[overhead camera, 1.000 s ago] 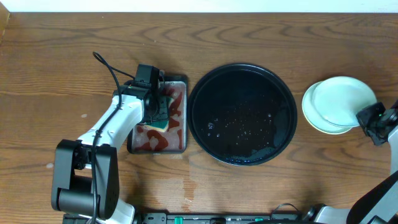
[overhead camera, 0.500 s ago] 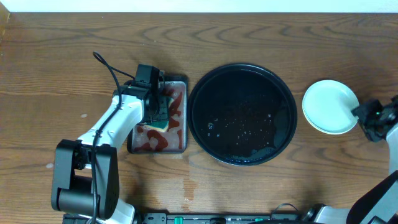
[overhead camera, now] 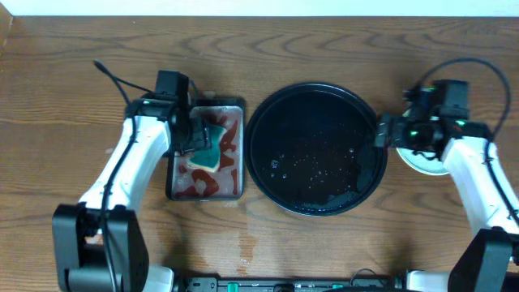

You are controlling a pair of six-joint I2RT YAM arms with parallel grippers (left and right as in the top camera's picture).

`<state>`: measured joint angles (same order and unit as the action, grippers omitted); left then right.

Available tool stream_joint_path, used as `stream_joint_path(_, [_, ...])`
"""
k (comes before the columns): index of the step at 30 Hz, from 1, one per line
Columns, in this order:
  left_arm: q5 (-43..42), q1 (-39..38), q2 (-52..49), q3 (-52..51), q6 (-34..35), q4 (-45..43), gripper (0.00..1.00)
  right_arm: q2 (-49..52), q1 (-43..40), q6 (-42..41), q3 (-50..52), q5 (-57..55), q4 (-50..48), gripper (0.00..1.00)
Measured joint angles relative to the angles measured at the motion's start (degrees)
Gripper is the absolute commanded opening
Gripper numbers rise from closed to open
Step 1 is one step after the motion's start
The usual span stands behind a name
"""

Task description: Clean dirty plates on tray and stack at the side

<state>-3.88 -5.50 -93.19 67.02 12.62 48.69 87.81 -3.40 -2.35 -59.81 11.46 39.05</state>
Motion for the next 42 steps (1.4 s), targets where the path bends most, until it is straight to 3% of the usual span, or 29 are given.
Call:
stream_joint_path(5, [0.00,0.48,2.58,-0.09,2.86,7.04,0.78,-0.59,4.20,1.73,-0.15,-2.10,5.70,0.99])
stream_joint_path(12, [0.00,0.46,14.47,-5.77,4.96,5.44,0.78,-8.98,4.44,1.31,1.07,-3.17,8.09,0.99])
stream_joint_path(19, [-0.22,0.48,35.04,-19.54,5.18,-2.05,0.78,-31.21,4.44,0.20,12.94,-4.50,5.22,0.99])
stream_joint_path(20, [-0.24,0.46,38.51,-21.22,5.18,-2.49,0.89,-35.41,4.44,-0.07,14.95,-5.18,4.74,0.99])
stream_joint_path(28, [-0.46,0.46,60.61,-25.53,5.57,-3.93,0.89,-59.36,4.44,-1.14,21.77,-7.54,1.42,0.99])
stream_joint_path(42, [-0.46,0.46,64.74,-25.53,5.57,-3.76,0.90,-63.30,4.44,-1.51,22.32,-8.33,14.99,0.99])
